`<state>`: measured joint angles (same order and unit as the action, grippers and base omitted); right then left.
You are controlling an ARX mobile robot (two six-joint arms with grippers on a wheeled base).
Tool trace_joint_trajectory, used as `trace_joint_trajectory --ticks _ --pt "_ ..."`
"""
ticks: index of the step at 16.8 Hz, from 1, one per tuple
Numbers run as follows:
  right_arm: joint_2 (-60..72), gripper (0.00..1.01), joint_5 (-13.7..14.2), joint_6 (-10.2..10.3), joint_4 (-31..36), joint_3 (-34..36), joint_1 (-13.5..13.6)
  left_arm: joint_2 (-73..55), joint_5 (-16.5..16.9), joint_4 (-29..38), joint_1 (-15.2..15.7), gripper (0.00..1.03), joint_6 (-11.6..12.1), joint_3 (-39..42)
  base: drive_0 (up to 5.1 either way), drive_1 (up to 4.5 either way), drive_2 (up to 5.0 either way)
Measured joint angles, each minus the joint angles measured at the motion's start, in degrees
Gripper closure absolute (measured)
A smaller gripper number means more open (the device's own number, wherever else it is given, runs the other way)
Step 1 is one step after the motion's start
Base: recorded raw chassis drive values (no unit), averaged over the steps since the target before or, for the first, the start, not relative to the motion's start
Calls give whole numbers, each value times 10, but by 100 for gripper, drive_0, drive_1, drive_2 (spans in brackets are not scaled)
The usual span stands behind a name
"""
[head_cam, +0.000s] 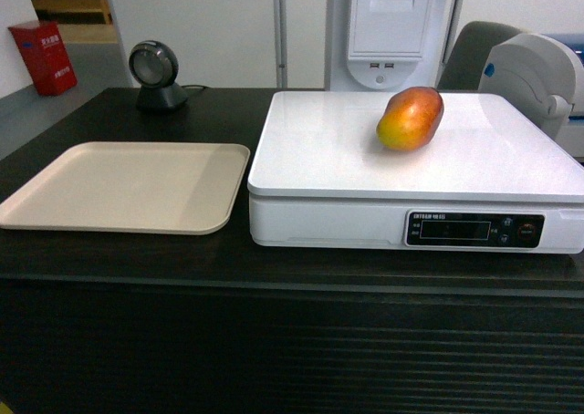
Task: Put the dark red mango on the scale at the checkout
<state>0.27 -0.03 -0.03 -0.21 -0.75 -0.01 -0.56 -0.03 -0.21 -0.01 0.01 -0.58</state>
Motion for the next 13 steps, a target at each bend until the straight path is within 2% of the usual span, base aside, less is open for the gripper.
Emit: trace_joint_trajectory --ticks 13 --pt "0 3 0 0 0 0 0 0 0 0 0 5 0 0 0 0 0"
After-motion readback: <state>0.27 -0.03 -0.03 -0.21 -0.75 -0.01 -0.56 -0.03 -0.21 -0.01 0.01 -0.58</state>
